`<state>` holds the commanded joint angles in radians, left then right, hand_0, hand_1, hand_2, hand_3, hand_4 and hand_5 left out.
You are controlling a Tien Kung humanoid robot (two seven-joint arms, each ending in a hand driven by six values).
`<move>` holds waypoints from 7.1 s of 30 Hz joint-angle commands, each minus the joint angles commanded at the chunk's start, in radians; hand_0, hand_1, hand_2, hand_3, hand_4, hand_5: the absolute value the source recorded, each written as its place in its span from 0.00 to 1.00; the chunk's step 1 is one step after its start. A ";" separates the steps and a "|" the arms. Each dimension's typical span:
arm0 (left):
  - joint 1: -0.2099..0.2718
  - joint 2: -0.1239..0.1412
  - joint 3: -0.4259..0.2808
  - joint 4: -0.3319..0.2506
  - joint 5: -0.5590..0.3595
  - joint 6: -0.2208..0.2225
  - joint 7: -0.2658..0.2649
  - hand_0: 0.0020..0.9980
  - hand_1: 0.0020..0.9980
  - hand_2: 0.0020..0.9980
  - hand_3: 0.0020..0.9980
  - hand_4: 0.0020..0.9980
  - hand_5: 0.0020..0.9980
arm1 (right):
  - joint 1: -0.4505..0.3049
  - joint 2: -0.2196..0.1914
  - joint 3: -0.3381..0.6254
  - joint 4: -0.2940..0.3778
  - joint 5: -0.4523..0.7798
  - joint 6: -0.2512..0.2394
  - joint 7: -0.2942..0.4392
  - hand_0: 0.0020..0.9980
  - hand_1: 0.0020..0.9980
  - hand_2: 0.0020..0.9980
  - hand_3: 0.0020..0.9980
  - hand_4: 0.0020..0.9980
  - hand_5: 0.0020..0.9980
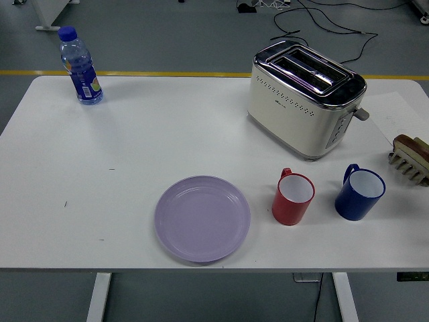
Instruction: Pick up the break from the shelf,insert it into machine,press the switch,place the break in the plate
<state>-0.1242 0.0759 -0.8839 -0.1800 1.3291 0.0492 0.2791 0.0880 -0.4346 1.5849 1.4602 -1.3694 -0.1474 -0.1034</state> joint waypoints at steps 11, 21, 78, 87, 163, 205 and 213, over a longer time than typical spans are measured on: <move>0.002 0.001 0.006 0.000 -0.003 -0.002 0.001 0.65 0.58 0.59 0.60 0.33 0.95 | 0.031 0.002 -0.078 -0.022 -0.396 0.040 -0.059 0.99 0.88 0.95 0.95 0.86 0.22; -0.007 0.002 0.021 0.000 -0.031 0.002 0.000 0.65 0.58 0.59 0.60 0.33 0.94 | 0.091 0.010 -0.146 -0.074 -0.548 0.042 -0.098 0.97 0.88 0.94 0.94 0.86 0.24; -0.020 0.006 0.034 0.000 -0.051 0.009 -0.003 0.65 0.59 0.59 0.60 0.33 0.94 | 0.308 0.000 -0.343 -0.196 -0.797 0.008 -0.383 0.25 0.37 0.43 0.53 0.45 0.01; -0.018 0.008 0.031 0.000 -0.045 0.008 -0.003 0.65 0.59 0.59 0.60 0.33 0.94 | 0.341 -0.067 -0.354 -0.131 -0.797 -0.046 -0.369 0.25 0.35 0.41 0.51 0.45 0.00; -0.032 0.004 0.086 0.000 -0.103 0.012 -0.007 0.66 0.59 0.59 0.60 0.33 0.94 | 0.914 0.259 -0.731 -0.426 -0.758 -0.084 -0.343 0.21 0.32 0.39 0.51 0.44 0.00; -0.030 -0.001 0.081 0.000 -0.089 0.010 -0.005 0.66 0.60 0.60 0.60 0.33 0.93 | 0.934 0.293 -0.737 -0.575 -0.751 -0.047 -0.283 0.72 0.67 0.73 0.84 0.66 0.14; -0.030 -0.001 0.085 0.000 -0.091 0.010 -0.007 0.66 0.60 0.60 0.60 0.33 0.94 | 0.934 0.289 -0.729 -0.575 -0.731 -0.046 -0.277 0.92 0.85 0.97 1.00 0.75 0.18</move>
<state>-0.1538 0.0754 -0.7990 -0.1800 1.2377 0.0596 0.2725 1.0219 -0.1459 0.8562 0.8848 -2.1004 -0.1938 -0.3804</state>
